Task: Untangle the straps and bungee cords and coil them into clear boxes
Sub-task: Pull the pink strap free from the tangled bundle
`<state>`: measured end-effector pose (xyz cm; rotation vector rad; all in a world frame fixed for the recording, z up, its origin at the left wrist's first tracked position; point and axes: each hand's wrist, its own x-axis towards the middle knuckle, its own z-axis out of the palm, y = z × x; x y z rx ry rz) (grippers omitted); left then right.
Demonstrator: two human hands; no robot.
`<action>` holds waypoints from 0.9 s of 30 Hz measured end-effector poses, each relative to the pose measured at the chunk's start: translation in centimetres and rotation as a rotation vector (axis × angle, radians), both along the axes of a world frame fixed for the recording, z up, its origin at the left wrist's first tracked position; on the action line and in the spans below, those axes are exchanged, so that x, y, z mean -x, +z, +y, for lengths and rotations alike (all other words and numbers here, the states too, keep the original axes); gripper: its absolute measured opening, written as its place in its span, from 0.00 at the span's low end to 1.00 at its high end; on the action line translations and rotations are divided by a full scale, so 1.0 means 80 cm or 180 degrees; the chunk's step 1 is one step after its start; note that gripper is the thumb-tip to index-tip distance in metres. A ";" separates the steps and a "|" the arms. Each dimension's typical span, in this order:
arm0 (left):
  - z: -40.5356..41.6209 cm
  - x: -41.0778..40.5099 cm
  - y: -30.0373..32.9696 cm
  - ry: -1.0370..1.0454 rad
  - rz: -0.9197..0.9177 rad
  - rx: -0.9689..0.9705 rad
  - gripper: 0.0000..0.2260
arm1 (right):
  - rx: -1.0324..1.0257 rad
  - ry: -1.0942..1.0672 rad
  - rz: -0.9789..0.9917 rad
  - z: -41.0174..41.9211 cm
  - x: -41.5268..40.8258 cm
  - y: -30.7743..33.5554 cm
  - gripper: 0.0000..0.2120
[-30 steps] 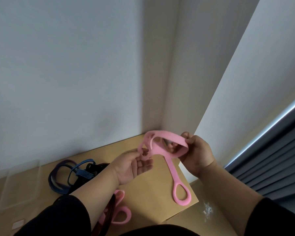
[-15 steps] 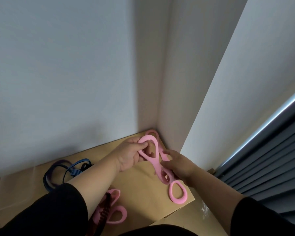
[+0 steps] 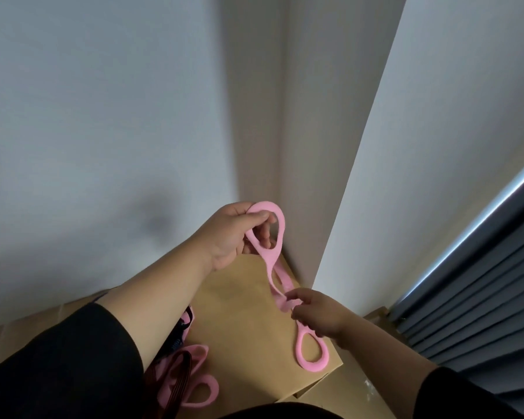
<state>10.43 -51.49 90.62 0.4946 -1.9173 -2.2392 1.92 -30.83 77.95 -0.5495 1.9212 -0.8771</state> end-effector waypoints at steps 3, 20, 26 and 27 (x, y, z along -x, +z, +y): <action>0.005 0.009 0.015 -0.0141 -0.0087 0.0203 0.13 | 0.0378 0.0329 0.0651 -0.002 0.009 0.009 0.28; -0.015 0.048 0.075 0.0042 -0.0107 0.0720 0.14 | 0.1485 0.0262 0.0583 -0.048 0.035 0.011 0.32; -0.032 0.068 0.080 0.0301 -0.0090 0.0888 0.13 | 0.1248 0.0310 0.0408 -0.059 0.037 -0.011 0.04; -0.040 0.072 0.081 0.0375 -0.0108 0.1026 0.12 | 0.1187 0.0299 0.0345 -0.053 0.038 -0.018 0.03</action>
